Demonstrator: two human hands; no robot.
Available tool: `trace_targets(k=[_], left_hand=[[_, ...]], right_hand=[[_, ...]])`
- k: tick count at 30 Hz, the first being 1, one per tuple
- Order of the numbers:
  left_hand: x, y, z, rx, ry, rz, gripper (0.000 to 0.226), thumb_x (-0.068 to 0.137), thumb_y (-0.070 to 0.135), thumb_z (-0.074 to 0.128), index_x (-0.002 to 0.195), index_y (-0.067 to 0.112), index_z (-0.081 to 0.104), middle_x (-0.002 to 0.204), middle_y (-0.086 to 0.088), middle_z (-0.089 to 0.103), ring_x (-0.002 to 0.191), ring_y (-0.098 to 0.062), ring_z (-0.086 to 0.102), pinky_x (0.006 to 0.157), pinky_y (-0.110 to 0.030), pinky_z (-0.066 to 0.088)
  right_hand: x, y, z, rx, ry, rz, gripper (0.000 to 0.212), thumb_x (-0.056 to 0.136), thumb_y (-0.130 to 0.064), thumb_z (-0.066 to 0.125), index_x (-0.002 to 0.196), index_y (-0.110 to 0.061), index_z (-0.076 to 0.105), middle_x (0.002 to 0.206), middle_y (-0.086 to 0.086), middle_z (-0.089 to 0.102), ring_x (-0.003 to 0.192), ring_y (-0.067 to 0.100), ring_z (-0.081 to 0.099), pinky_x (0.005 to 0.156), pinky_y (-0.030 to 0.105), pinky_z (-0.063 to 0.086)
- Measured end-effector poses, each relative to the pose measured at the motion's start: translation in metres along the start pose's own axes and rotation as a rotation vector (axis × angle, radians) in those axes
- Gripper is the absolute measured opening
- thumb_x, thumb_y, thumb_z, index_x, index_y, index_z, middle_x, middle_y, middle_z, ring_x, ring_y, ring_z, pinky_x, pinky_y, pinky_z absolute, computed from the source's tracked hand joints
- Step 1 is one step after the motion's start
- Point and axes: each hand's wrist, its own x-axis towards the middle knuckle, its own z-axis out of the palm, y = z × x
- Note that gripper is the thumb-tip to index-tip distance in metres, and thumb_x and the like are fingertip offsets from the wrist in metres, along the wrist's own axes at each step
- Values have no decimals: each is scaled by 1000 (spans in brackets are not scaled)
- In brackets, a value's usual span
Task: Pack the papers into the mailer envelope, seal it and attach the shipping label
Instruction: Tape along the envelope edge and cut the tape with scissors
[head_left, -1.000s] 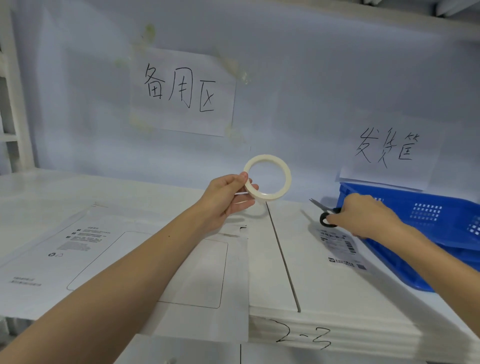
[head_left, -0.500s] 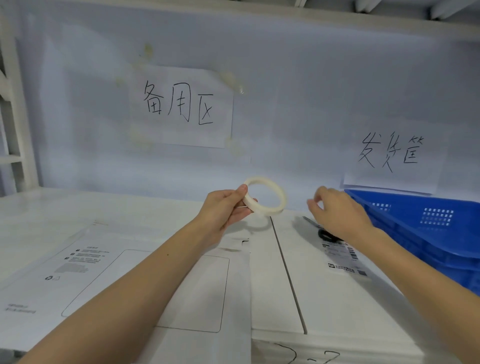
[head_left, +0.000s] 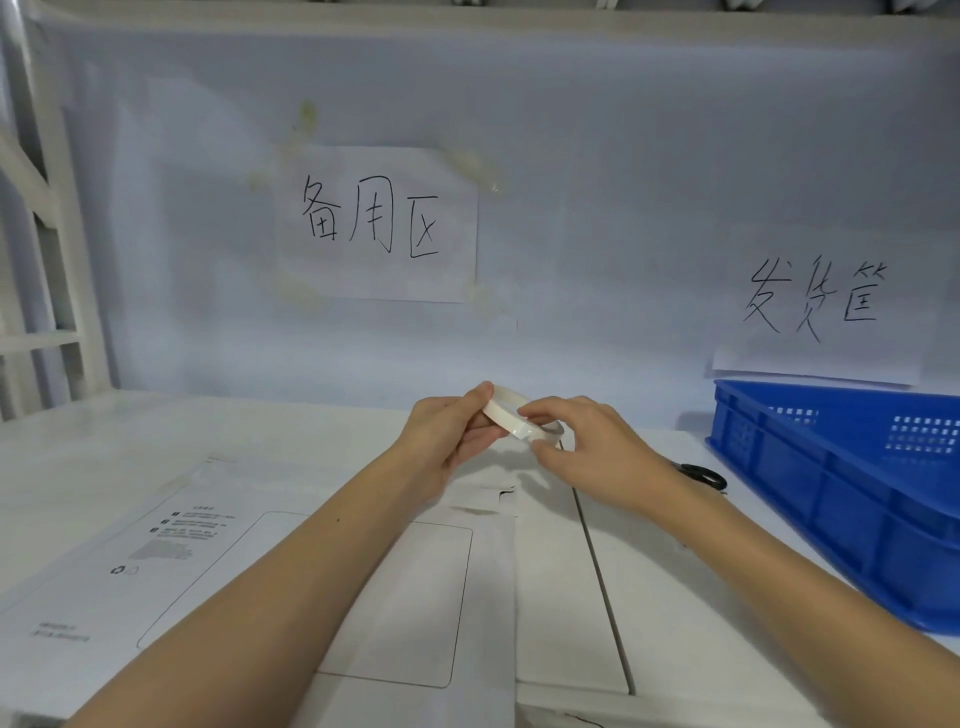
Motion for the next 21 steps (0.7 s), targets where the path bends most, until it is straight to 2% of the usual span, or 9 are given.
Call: trace_targets(k=[3,7,11,15,19,21], left_hand=[[2,-1,1,13,-7,-10,28,97,26,63,85,1,71,63,1,72,66,-8,73,64,-14,56],[5,-3,0,34,-3,-13,28,95,28,65,86,3,72,66,1,74,66,-7,72,68,-15,57],[5,-5,1,66,-23,-6,29,96,28,64,88,2,72,70,0,74,68,-8,72,71,-16,57],[3,-8,3,110,-62,19,35,96,30,63,100,-4,71,82,-6,75,77,-12,74,73,-17,56],[3,-7,3,118,-61,43,32,96,30,63,97,-2,71,82,-7,76,76,-12,73,72,-17,56],[2,-6,3,119,-61,40,31,97,30,63,94,0,72,75,-3,75,68,-9,72,69,-15,55]], right_hand=[[-2,3,4,35,6,12,29,92,-37,59,121,-35,63,110,-11,63,92,-17,47,76,2,33],[-6,-1,4,90,25,4,22,93,-37,60,113,-33,67,93,-20,58,88,-24,45,69,1,32],[-7,-6,6,132,49,26,16,92,-35,60,104,-30,69,88,-20,64,88,-12,53,68,8,36],[-5,-6,8,213,82,86,10,89,-29,65,90,-20,69,85,-6,70,63,-6,55,57,7,39],[-4,-5,8,297,78,117,10,87,-27,70,86,-17,69,81,2,71,60,-2,54,56,8,41],[-6,-5,9,335,90,101,11,87,-29,70,83,-19,69,77,-1,72,66,8,58,58,12,40]])
